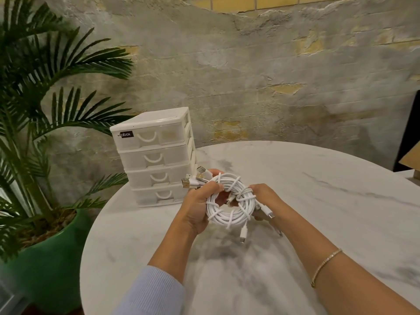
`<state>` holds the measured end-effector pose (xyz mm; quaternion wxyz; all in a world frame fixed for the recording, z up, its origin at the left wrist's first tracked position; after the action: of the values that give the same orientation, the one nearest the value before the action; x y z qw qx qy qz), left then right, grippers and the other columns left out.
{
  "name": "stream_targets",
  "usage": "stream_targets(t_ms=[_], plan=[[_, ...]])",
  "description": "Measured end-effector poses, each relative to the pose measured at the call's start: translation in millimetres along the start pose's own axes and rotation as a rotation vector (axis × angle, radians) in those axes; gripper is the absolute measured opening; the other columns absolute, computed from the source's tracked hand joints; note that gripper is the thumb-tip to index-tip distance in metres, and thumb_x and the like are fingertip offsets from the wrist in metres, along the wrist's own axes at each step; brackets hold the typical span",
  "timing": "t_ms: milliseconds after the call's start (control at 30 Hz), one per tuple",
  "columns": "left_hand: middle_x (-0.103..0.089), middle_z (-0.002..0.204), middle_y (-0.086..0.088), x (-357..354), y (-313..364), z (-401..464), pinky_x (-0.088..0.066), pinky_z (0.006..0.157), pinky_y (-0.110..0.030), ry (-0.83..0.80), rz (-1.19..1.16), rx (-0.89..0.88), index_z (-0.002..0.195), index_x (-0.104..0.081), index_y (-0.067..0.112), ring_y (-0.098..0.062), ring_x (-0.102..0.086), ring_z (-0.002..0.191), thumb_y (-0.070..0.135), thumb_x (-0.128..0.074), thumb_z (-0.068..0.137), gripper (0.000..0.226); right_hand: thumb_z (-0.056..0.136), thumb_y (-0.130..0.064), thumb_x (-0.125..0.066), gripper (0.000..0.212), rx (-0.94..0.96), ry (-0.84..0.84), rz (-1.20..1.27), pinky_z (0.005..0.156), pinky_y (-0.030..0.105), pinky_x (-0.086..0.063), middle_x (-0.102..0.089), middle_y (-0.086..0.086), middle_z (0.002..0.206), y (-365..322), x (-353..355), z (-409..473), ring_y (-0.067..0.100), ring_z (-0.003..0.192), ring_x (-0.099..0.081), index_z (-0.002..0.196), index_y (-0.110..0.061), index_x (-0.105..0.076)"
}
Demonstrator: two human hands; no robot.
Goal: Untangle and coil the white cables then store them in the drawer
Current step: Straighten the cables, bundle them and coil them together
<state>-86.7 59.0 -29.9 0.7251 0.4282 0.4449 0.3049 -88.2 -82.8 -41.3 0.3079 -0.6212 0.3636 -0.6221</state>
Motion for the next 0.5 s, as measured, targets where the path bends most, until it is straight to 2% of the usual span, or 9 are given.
stream_targets(t_ms=[100,233,333,433,500], plan=[[-0.065,0.069,-0.006,0.8,-1.3,2.0,-0.052,0.065,-0.030,0.018,0.048,-0.022,0.082,-0.057,0.012,-0.016,-0.063,0.062,0.003,-0.053,0.065,0.020,0.083,0.001,-0.060,0.030,0.041,0.069,-0.099,0.040,0.007,-0.033,-0.054,-0.006,0.061,3.2,1.5,-0.1,-0.001,0.048,-0.045,0.064,-0.021,-0.055],[-0.059,0.068,-0.006,2.8,-2.4,5.2,-0.048,0.059,-0.025,0.103,0.169,-0.071,0.080,-0.058,0.012,-0.014,-0.056,0.059,0.002,-0.056,0.062,0.021,0.084,-0.016,-0.066,0.009,0.014,0.329,0.160,0.052,0.018,-0.042,-0.060,-0.006,0.068,7.3,19.0,-0.8,0.009,0.062,-0.054,0.075,-0.017,-0.065],[-0.057,0.065,-0.005,2.9,-2.4,4.8,-0.045,0.051,-0.022,0.146,0.253,-0.101,0.078,-0.060,0.013,-0.013,-0.052,0.054,0.002,-0.058,0.059,0.022,0.083,-0.025,-0.068,0.010,0.137,0.494,0.209,0.061,0.017,-0.044,-0.060,-0.010,0.070,-8.4,27.8,-12.2,0.005,0.066,-0.054,0.076,-0.019,-0.064],[-0.063,0.067,-0.003,4.9,-1.1,5.0,-0.051,0.056,-0.023,0.207,0.298,-0.124,0.079,-0.064,0.013,-0.014,-0.059,0.060,-0.002,-0.065,0.064,0.021,0.080,-0.030,-0.071,0.020,0.269,0.443,0.121,0.056,0.016,-0.041,-0.058,-0.011,0.060,-31.4,17.6,-25.0,0.005,0.059,-0.053,0.064,-0.023,-0.061],[-0.066,0.068,-0.001,8.9,0.1,6.0,-0.053,0.061,-0.026,0.292,0.274,-0.143,0.077,-0.066,0.015,-0.015,-0.061,0.064,-0.007,-0.067,0.067,0.025,0.080,-0.032,-0.069,0.021,0.309,0.374,-0.026,0.058,0.019,-0.042,-0.055,-0.013,0.056,-38.3,3.1,-28.0,0.008,0.060,-0.054,0.062,-0.025,-0.061]])
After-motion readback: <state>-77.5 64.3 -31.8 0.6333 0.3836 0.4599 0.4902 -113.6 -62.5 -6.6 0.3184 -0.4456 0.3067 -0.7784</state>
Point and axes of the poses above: each hand's wrist, its own z-axis towards the middle knuckle, its own x-axis out of the back of the hand, y = z × x, the point moved 3 cm from there along z, towards the middle knuckle
